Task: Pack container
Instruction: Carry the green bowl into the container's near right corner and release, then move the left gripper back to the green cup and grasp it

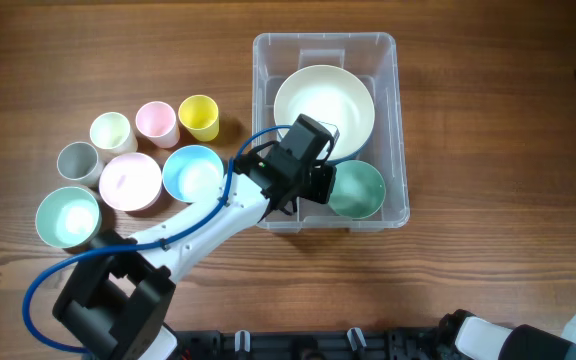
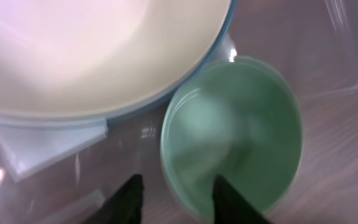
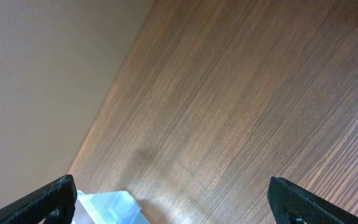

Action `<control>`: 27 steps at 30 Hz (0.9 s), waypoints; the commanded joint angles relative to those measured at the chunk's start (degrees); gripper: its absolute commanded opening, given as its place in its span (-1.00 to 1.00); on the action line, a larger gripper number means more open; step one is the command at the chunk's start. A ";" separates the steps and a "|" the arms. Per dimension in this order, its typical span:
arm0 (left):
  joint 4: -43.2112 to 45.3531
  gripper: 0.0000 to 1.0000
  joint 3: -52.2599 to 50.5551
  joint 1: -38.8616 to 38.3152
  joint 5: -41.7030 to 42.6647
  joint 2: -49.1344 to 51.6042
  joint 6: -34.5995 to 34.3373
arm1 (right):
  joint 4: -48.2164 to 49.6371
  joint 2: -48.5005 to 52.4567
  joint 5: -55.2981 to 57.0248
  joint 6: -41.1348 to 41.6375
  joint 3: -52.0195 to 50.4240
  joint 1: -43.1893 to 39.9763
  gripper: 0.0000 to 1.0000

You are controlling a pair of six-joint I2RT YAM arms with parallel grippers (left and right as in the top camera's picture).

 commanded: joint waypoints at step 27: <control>-49.75 0.63 11.56 86.71 -9.27 -10.73 -24.13 | 0.02 0.24 -0.28 0.39 0.17 -0.02 0.99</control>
